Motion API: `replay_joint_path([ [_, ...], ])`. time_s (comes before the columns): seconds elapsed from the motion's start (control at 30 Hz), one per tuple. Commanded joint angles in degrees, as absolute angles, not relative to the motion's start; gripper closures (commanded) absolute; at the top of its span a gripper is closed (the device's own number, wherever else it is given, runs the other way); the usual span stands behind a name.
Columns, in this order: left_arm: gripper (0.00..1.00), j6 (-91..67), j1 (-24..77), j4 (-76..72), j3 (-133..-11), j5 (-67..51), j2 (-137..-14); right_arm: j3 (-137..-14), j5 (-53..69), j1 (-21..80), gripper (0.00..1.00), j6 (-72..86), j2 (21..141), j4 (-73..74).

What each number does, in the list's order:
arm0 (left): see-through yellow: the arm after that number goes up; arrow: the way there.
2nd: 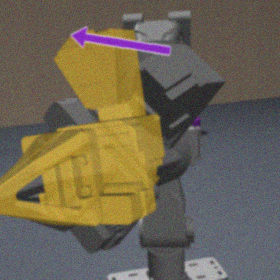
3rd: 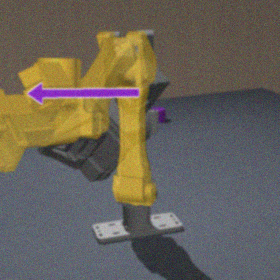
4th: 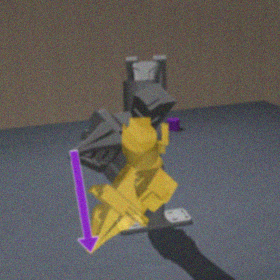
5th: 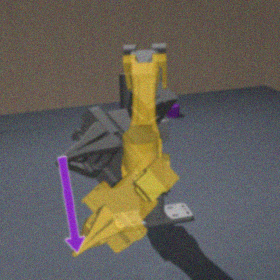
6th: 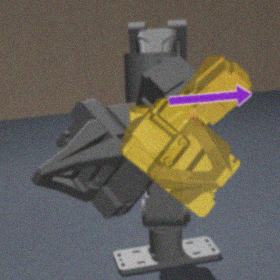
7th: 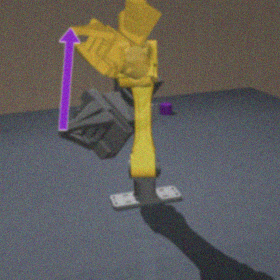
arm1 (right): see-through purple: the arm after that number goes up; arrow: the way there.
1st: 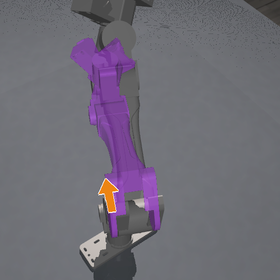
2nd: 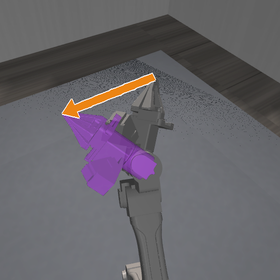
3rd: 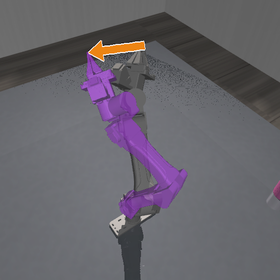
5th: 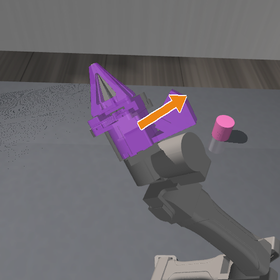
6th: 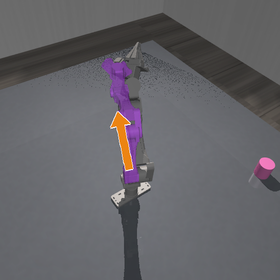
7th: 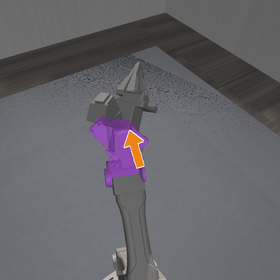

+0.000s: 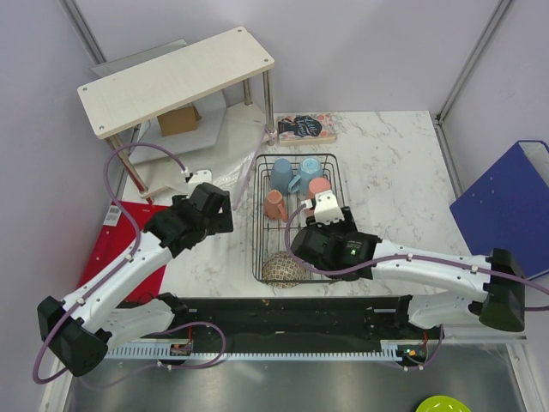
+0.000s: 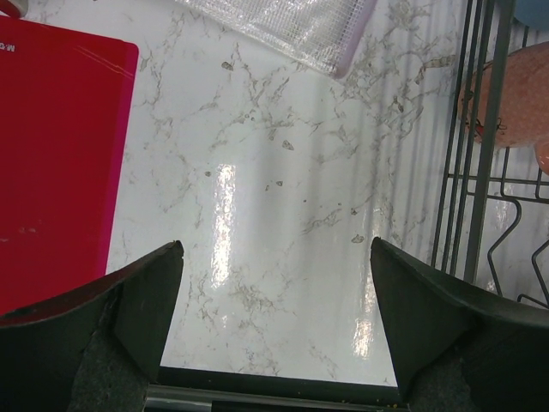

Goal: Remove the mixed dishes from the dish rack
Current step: Pick up the plate from the dish rack.

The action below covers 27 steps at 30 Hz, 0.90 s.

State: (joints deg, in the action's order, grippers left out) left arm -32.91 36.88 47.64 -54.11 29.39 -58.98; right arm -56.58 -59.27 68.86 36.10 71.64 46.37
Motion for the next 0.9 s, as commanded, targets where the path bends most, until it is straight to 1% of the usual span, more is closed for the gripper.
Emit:
replay_joint_path([
  [0.0,0.04,-34.45,37.0,46.76,-53.44,29.36,-58.62,-59.32,-64.07,69.08,0.37,39.2,73.82,48.16],
  [0.17,0.04,-34.63,37.0,46.67,-53.7,29.18,-59.15,-59.77,-64.51,69.08,0.39,40.25,77.43,48.25],
  [0.3,0.04,-34.72,37.0,46.67,-53.7,28.74,-59.5,-59.77,-64.16,69.08,0.45,41.4,79.54,47.47],
  [0.47,0.04,-34.72,37.0,46.67,-53.61,28.56,-59.5,-58.71,-63.2,69.0,0.65,42.1,81.56,45.44],
  [0.53,0.04,-34.72,37.0,46.67,-53.35,28.57,-59.24,-58.45,-62.84,68.91,0.76,42.63,82.0,45.09],
  [0.6,0.05,-34.72,37.09,46.67,-53.35,28.65,-59.06,-58.36,-62.75,68.91,0.79,42.89,82.18,45.09],
  [0.67,0.05,-34.8,37.09,46.67,-53.26,28.56,-58.89,-58.36,-62.58,68.91,0.8,42.89,82.35,45.09],
  [0.7,0.05,-34.8,37.0,46.67,-53.17,28.56,-58.97,-58.27,-62.58,68.82,0.86,42.8,82.35,45.09],
  [0.73,0.05,-34.8,37.0,46.67,-53.17,28.56,-58.97,-58.27,-62.49,68.82,0.87,42.98,82.35,45.09],
  [0.77,0.05,-34.89,37.0,46.67,-53.26,28.56,-58.97,-58.18,-62.4,68.73,0.91,42.98,82.18,45.0],
  [0.8,0.05,-34.89,37.09,46.58,-53.26,28.56,-58.97,-58.27,-62.4,68.82,1.0,42.98,81.83,45.09],
  [0.87,0.05,-34.89,37.09,46.67,-53.17,28.48,-58.98,-58.45,-62.32,68.73,1.0,42.72,81.3,45.09],
])
